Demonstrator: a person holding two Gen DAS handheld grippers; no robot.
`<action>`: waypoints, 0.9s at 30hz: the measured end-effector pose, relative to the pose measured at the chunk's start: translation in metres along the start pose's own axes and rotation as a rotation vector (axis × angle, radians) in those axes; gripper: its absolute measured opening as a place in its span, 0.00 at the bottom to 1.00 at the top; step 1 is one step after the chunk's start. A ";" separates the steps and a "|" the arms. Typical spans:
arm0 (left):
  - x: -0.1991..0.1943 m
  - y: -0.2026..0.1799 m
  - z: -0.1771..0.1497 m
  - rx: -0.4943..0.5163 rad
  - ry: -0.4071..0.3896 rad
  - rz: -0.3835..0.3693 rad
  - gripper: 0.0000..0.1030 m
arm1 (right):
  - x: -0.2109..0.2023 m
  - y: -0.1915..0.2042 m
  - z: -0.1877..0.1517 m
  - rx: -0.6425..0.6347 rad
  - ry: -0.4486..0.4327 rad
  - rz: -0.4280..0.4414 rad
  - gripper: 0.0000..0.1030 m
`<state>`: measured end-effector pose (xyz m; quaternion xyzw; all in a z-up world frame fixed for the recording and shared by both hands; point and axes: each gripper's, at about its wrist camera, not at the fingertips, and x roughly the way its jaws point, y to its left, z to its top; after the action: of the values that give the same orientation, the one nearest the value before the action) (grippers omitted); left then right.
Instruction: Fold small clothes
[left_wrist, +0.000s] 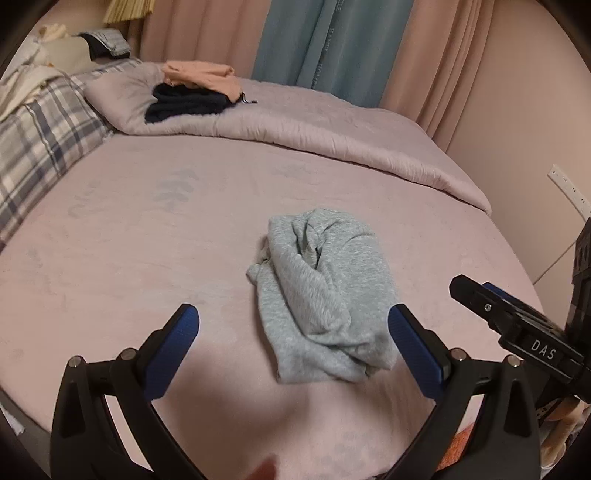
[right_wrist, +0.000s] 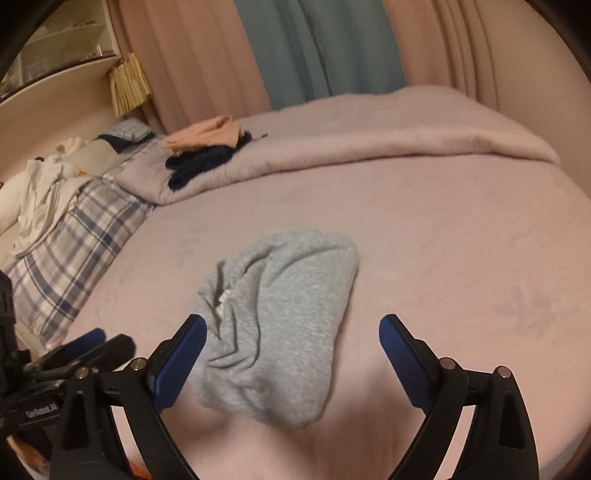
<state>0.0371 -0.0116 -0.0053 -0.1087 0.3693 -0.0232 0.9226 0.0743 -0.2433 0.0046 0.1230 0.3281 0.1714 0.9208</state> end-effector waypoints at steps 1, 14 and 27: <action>-0.004 0.000 -0.004 0.001 -0.007 0.013 1.00 | -0.002 0.002 -0.002 -0.005 -0.003 -0.010 0.91; -0.015 0.008 -0.028 -0.038 0.049 -0.034 1.00 | -0.009 0.020 -0.025 -0.031 0.009 -0.074 0.91; -0.009 -0.002 -0.039 0.024 0.077 -0.007 1.00 | -0.013 0.012 -0.036 -0.007 0.020 -0.115 0.91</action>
<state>0.0034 -0.0201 -0.0261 -0.0981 0.4040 -0.0347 0.9088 0.0391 -0.2332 -0.0111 0.0989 0.3432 0.1208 0.9262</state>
